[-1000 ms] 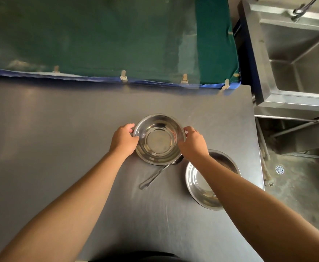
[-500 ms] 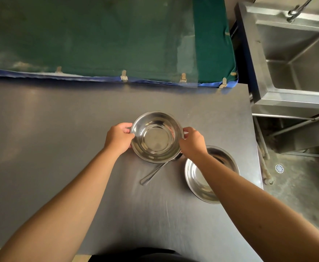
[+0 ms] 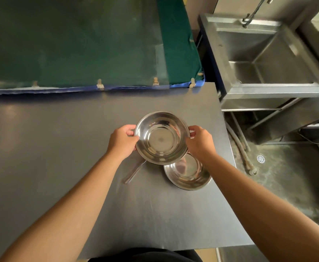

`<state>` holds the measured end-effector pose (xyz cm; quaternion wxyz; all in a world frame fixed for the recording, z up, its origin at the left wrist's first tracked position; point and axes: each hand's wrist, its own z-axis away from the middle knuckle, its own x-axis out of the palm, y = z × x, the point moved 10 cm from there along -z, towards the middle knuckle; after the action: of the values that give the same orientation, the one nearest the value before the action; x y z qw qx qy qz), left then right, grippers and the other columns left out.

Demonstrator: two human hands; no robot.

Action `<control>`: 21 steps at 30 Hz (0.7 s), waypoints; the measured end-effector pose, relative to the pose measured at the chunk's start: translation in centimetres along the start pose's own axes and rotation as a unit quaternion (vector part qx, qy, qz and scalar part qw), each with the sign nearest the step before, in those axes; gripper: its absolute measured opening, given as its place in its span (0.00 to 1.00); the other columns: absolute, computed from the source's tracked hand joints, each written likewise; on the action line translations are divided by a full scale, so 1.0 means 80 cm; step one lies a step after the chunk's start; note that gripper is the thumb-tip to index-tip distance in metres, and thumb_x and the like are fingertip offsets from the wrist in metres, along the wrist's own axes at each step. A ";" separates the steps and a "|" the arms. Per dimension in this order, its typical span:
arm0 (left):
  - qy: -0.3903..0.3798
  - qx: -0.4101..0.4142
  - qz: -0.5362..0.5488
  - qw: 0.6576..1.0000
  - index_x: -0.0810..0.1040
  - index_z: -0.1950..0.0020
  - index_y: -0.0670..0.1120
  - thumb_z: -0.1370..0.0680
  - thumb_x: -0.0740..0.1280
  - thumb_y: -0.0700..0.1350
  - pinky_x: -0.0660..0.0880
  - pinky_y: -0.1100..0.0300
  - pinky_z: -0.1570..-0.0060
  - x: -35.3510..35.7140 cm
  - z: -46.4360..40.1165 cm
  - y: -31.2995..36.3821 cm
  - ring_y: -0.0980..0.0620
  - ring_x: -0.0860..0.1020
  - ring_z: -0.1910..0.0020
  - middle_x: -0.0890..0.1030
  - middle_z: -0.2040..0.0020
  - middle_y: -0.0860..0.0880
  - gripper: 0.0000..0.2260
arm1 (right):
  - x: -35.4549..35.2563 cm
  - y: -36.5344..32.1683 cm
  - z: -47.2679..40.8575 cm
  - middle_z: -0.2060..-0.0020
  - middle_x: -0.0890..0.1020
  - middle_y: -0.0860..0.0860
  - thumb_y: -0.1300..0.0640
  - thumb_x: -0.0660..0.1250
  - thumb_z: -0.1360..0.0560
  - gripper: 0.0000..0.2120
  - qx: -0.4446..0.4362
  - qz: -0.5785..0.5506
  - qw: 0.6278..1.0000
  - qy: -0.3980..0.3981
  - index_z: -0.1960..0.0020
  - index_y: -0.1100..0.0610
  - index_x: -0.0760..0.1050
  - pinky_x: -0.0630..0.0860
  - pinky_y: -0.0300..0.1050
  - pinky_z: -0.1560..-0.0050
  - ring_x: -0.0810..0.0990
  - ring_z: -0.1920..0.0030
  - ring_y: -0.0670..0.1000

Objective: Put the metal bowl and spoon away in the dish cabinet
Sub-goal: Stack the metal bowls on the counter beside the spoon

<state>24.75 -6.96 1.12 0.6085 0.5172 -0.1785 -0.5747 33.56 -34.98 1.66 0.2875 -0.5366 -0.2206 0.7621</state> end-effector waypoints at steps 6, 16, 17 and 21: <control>-0.033 0.003 -0.006 0.999 0.81 0.45 0.51 0.28 0.69 0.37 0.83 0.56 0.66 0.059 0.023 0.011 0.49 0.84 0.59 0.83 0.56 0.51 0.14 | -0.045 0.056 0.022 0.43 0.83 0.53 0.60 0.67 0.23 0.19 0.023 0.010 0.999 0.041 0.33 0.54 0.76 0.71 0.38 0.59 0.77 0.54 0.50; -0.074 0.000 -0.055 0.996 0.79 0.44 0.51 0.26 0.68 0.36 0.84 0.56 0.65 0.124 0.053 -0.008 0.52 0.82 0.64 0.80 0.57 0.55 0.14 | -0.062 0.123 0.052 0.61 0.76 0.43 0.58 0.66 0.22 0.14 0.061 0.028 0.996 0.053 0.37 0.54 0.78 0.70 0.37 0.69 0.74 0.65 0.42; -0.075 -0.004 -0.055 0.996 0.80 0.44 0.51 0.26 0.68 0.36 0.83 0.56 0.66 0.128 0.055 -0.011 0.53 0.81 0.63 0.79 0.56 0.55 0.15 | -0.061 0.128 0.054 0.61 0.76 0.43 0.57 0.66 0.22 0.14 0.064 0.030 0.996 0.051 0.37 0.54 0.78 0.72 0.38 0.68 0.75 0.65 0.42; -0.087 -0.016 -0.062 0.994 0.79 0.42 0.48 0.26 0.67 0.35 0.83 0.56 0.65 0.143 0.061 -0.022 0.51 0.81 0.59 0.78 0.52 0.52 0.16 | -0.060 0.145 0.061 0.63 0.76 0.38 0.56 0.65 0.21 0.13 0.075 0.035 0.995 0.053 0.38 0.52 0.78 0.67 0.33 0.78 0.74 0.69 0.41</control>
<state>23.02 -18.83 -2.75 0.5615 0.4657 -0.1893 -0.6572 27.85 -46.92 -0.89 0.3116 -0.5606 -0.1280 0.7565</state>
